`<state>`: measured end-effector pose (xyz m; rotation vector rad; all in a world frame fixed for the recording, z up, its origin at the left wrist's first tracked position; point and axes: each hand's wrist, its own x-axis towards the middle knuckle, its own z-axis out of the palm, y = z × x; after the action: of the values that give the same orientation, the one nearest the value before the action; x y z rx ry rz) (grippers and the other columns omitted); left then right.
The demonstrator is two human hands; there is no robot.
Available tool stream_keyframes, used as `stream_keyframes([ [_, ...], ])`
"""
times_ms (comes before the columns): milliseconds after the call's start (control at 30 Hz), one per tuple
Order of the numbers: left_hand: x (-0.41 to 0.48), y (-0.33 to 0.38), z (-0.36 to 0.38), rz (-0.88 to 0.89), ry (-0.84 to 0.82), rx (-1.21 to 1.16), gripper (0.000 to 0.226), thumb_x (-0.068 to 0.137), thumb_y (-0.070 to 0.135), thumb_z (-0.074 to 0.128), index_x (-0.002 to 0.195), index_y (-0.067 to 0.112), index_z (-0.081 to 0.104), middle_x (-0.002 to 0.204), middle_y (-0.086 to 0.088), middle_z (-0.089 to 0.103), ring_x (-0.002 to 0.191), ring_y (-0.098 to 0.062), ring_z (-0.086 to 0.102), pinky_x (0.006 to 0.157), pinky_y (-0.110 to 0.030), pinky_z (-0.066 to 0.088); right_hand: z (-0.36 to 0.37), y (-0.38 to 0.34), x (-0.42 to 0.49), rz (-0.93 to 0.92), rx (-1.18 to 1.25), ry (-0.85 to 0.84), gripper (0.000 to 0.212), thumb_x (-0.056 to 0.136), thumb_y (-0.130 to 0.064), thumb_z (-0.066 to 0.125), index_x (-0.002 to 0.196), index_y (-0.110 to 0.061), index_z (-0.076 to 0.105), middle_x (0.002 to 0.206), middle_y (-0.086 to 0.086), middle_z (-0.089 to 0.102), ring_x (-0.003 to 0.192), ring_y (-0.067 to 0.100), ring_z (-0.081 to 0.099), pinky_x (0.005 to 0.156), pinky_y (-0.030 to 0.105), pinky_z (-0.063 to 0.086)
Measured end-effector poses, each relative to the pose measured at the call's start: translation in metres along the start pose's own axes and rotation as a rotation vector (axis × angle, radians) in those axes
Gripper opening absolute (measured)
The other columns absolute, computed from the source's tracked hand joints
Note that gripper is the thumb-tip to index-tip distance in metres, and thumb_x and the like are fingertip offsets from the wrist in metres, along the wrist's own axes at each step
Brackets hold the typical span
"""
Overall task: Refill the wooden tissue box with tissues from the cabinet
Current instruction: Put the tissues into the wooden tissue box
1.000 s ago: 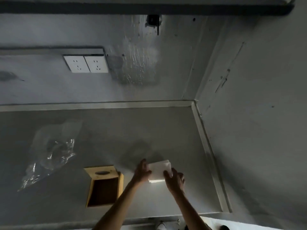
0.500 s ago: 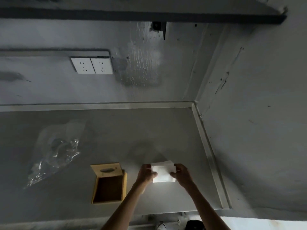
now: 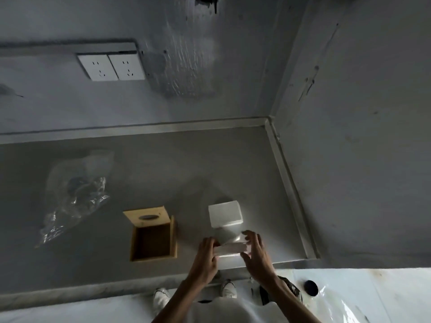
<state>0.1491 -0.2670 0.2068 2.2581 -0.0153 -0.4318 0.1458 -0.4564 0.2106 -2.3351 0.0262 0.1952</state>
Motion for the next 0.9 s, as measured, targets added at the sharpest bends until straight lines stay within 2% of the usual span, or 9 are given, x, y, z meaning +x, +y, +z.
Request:
stream_keyframes([
  [133, -0.005, 0.001, 0.009, -0.013, -0.033, 0.013, 0.055, 0.086, 0.003, 0.054, 0.136, 0.015, 0.036, 0.132, 0.004, 0.036, 0.125, -0.008, 0.036, 0.102, -0.01, 0.027, 0.007, 0.006, 0.0, 0.0, 0.085, -0.059, 0.084, 0.077, 0.004, 0.067, 0.148, -0.021, 0.029, 0.142, -0.003, 0.03, 0.126, 0.012, 0.039, 0.103, 0.035, 0.047],
  [200, -0.006, 0.001, 0.012, -0.007, -0.047, 0.005, 0.055, 0.086, 0.002, 0.054, 0.137, 0.015, 0.037, 0.132, 0.003, 0.037, 0.127, -0.01, 0.037, 0.104, -0.014, 0.028, 0.011, 0.006, 0.001, -0.04, 0.052, -0.066, 0.063, 0.077, 0.004, 0.069, 0.134, -0.016, 0.049, 0.14, 0.005, 0.042, 0.124, 0.017, 0.048, 0.101, 0.039, 0.05],
  [267, -0.006, 0.002, 0.013, 0.001, -0.029, 0.0, 0.04, 0.087, 0.002, 0.052, 0.124, 0.018, 0.047, 0.125, 0.0, 0.046, 0.118, -0.012, 0.047, 0.093, -0.008, 0.035, 0.015, 0.007, -0.002, -0.038, 0.028, -0.049, 0.049, 0.076, 0.002, 0.07, 0.117, -0.02, 0.057, 0.124, 0.005, 0.057, 0.11, 0.017, 0.058, 0.092, 0.04, 0.053],
  [367, -0.005, 0.006, 0.014, -0.005, 0.013, -0.006, 0.035, 0.09, 0.005, 0.052, 0.122, 0.02, 0.048, 0.125, -0.001, 0.049, 0.116, -0.011, 0.05, 0.091, -0.009, 0.039, 0.019, 0.008, -0.004, -0.002, 0.047, -0.039, 0.048, 0.077, 0.001, 0.071, 0.11, -0.028, 0.05, 0.111, 0.003, 0.062, 0.096, 0.017, 0.062, 0.083, 0.027, 0.055],
  [500, -0.003, 0.005, 0.017, 0.004, -0.01, -0.007, 0.06, 0.088, 0.001, 0.054, 0.142, 0.014, 0.032, 0.143, -0.006, 0.035, 0.134, -0.019, 0.036, 0.109, -0.021, 0.03, 0.02, 0.004, -0.001, 0.121, 0.181, -0.133, 0.074, 0.078, 0.004, 0.069, 0.142, -0.014, 0.037, 0.134, 0.002, 0.046, 0.12, 0.017, 0.047, 0.091, 0.004, 0.037],
  [667, -0.001, 0.009, 0.022, -0.023, 0.016, -0.072, 0.058, 0.084, -0.009, 0.052, 0.136, 0.01, 0.037, 0.137, -0.013, 0.038, 0.124, -0.023, 0.045, 0.1, -0.014, 0.033, 0.033, 0.001, -0.006, 0.146, 0.282, -0.068, 0.095, 0.071, 0.004, 0.066, 0.151, -0.014, 0.018, 0.146, 0.016, 0.036, 0.132, 0.03, 0.039, 0.105, 0.045, 0.043],
  [733, -0.001, 0.008, 0.024, -0.027, 0.043, -0.093, 0.059, 0.079, -0.016, 0.05, 0.133, 0.006, 0.039, 0.135, -0.014, 0.038, 0.123, -0.024, 0.045, 0.098, -0.008, 0.03, 0.04, 0.01, -0.005, 0.169, 0.282, -0.037, 0.098, 0.069, 0.001, 0.063, 0.149, -0.02, 0.012, 0.142, 0.026, 0.039, 0.13, 0.035, 0.041, 0.105, 0.044, 0.04],
  [800, -0.002, 0.008, 0.023, -0.01, 0.028, -0.097, 0.061, 0.078, -0.017, 0.048, 0.133, 0.006, 0.039, 0.136, -0.014, 0.037, 0.124, -0.023, 0.044, 0.1, -0.01, 0.03, 0.043, 0.018, -0.005, 0.195, 0.277, -0.053, 0.095, 0.069, 0.0, 0.063, 0.151, -0.01, 0.016, 0.141, 0.03, 0.04, 0.13, 0.039, 0.041, 0.106, 0.041, 0.038],
  [900, -0.002, 0.008, 0.021, -0.008, 0.031, -0.084, 0.057, 0.08, -0.014, 0.048, 0.133, 0.007, 0.04, 0.137, -0.013, 0.037, 0.123, -0.019, 0.043, 0.105, -0.021, 0.034, 0.03, -0.001, -0.007, 0.173, 0.286, -0.074, 0.081, 0.073, 0.003, 0.065, 0.145, -0.001, 0.029, 0.142, 0.02, 0.042, 0.13, 0.031, 0.042, 0.108, 0.039, 0.037],
])
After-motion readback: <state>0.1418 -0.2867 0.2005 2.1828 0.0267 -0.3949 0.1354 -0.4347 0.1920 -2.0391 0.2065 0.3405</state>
